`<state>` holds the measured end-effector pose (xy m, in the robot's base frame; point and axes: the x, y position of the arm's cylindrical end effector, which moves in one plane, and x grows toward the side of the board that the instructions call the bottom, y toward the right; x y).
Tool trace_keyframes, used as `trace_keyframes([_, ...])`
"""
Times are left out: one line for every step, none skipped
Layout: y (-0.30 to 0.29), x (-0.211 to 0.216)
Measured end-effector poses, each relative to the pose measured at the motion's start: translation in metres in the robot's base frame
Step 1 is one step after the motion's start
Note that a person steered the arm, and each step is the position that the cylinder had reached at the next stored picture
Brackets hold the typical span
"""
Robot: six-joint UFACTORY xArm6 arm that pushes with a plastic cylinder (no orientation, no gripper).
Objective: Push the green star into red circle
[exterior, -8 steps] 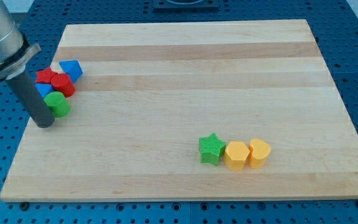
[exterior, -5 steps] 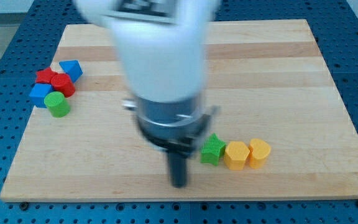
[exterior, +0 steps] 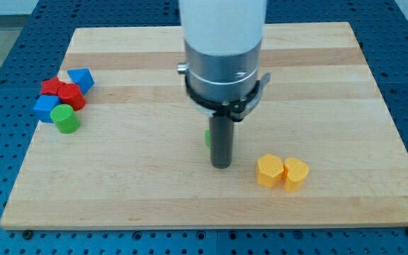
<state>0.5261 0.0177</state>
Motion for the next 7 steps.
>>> trace_keyframes([0.010, -0.027])
trace_keyframes([-0.002, -0.059])
trace_keyframes([-0.011, -0.094])
trace_keyframes([-0.023, -0.128])
trace_keyframes([-0.050, -0.148])
trace_keyframes([-0.056, -0.138])
trace_keyframes([-0.030, -0.111])
